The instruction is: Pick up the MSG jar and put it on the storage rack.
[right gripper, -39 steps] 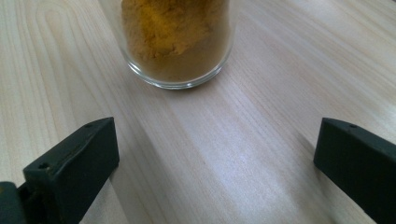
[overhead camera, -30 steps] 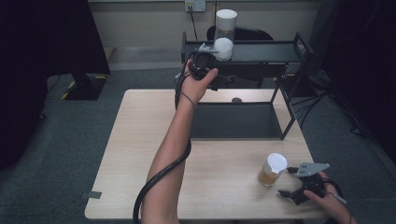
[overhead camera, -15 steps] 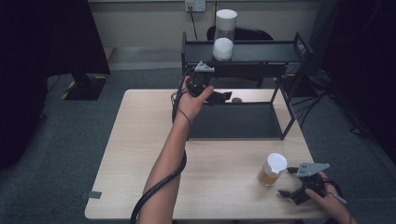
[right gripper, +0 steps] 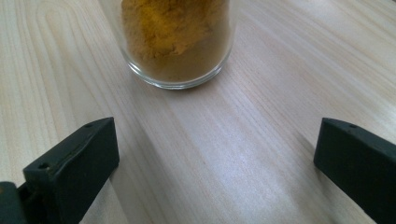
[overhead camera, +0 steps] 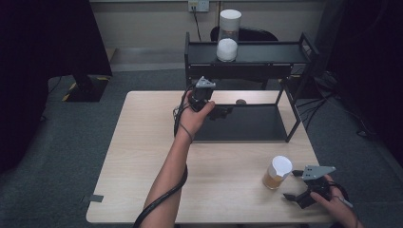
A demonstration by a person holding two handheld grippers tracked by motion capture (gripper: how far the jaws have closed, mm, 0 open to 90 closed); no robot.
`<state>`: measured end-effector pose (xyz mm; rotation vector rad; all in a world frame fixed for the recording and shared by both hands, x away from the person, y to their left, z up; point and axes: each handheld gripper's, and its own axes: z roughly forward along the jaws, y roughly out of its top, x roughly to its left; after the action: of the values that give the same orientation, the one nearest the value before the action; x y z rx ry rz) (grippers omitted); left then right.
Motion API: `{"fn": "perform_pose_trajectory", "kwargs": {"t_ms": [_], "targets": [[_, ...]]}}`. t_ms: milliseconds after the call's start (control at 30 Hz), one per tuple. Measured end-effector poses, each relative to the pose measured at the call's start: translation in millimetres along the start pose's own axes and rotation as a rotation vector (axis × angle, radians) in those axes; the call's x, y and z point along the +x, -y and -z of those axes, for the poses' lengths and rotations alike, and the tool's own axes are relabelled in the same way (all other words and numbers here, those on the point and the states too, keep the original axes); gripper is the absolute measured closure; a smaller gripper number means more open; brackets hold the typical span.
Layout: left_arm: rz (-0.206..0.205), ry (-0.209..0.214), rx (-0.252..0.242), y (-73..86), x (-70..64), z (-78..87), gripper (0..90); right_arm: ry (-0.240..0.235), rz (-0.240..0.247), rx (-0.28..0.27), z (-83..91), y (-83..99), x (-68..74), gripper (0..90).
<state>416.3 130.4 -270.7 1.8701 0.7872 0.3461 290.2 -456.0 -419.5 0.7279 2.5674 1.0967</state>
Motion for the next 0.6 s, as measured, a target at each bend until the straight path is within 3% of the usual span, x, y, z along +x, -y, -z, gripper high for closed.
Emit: {"fn": "perform_pose_trajectory", "kwargs": {"t_ms": [600], "targets": [[0.015, 0.004, 0.033, 38.8, 0.9, -4.8, 1.1, 0.000, 0.000, 0.000, 0.0, -0.1, 0.0, 0.0]]}}
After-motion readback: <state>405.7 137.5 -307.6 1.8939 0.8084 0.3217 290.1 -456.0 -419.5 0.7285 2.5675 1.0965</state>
